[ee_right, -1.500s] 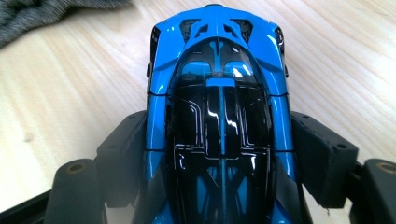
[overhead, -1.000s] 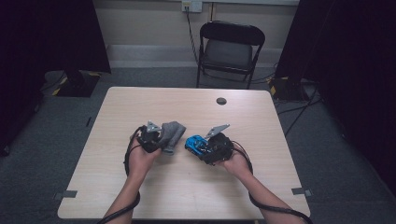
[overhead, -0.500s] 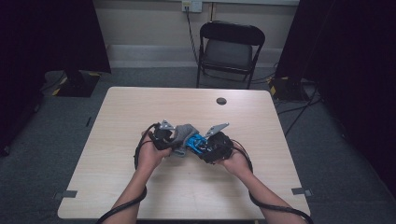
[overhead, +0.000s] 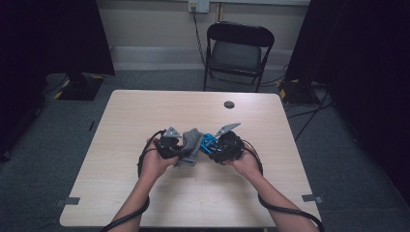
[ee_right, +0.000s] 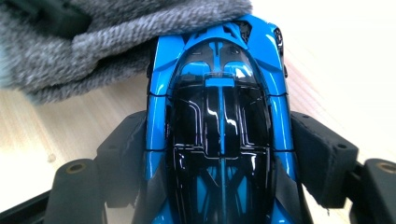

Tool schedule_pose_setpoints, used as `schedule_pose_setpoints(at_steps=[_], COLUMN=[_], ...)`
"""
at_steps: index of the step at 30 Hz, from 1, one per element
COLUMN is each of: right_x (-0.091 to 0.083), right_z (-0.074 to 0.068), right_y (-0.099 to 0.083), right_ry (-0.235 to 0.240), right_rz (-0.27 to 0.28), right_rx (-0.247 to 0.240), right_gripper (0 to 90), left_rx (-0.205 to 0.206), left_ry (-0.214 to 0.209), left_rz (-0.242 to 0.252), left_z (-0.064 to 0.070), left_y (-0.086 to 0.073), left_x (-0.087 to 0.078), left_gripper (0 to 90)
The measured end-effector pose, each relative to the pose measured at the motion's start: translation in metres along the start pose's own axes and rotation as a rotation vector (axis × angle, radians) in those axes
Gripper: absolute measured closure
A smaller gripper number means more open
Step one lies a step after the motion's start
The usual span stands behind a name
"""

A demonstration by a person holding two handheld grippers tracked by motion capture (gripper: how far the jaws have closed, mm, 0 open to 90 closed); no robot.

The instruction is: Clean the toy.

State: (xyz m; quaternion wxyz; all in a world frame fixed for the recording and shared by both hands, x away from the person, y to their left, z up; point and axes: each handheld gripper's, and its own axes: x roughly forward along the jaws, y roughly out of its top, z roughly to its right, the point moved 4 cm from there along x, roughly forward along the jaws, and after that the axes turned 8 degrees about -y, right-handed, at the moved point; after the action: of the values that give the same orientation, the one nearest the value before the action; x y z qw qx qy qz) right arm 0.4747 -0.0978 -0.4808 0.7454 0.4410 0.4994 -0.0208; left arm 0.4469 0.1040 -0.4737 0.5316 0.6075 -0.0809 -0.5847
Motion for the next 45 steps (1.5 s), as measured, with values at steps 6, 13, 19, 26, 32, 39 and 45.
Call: schedule_pose_setpoints(at_steps=[6,13,19,26,32,39,45], right_x=[0.002,0.002,-0.001,-0.006,-0.009,-0.009,-0.012], right_z=[0.002,0.01,0.018,0.016,0.0,-0.014,-0.023], right_y=[0.003,0.002,0.001,0.0,-0.001,0.002,0.005], right_ry=[-0.005,-0.021,-0.036,-0.022,0.01,0.036,0.057], right_rz=[-0.005,-0.01,-0.007,0.004,0.018,0.03,0.044], right_rx=[0.013,0.038,0.058,0.041,0.007,-0.022,-0.042], right_gripper=[26.0,26.0,26.0,26.0,26.0,25.9,25.9], left_rx=[0.006,0.021,-0.009,-0.061,-0.105,-0.112,-0.096], left_ry=[-0.018,-0.021,-0.018,0.056,0.082,0.055,0.015], left_rz=[0.0,0.003,0.014,0.049,0.071,0.066,0.022], left_z=[0.008,0.015,0.013,-0.006,-0.025,-0.025,-0.022], left_y=[-0.005,-0.014,-0.018,-0.011,0.001,0.008,0.009], left_x=[-0.006,-0.02,-0.03,-0.038,-0.037,-0.023,-0.012], left_gripper=[76.3,76.3,76.2,76.1,76.0,75.9,75.7])
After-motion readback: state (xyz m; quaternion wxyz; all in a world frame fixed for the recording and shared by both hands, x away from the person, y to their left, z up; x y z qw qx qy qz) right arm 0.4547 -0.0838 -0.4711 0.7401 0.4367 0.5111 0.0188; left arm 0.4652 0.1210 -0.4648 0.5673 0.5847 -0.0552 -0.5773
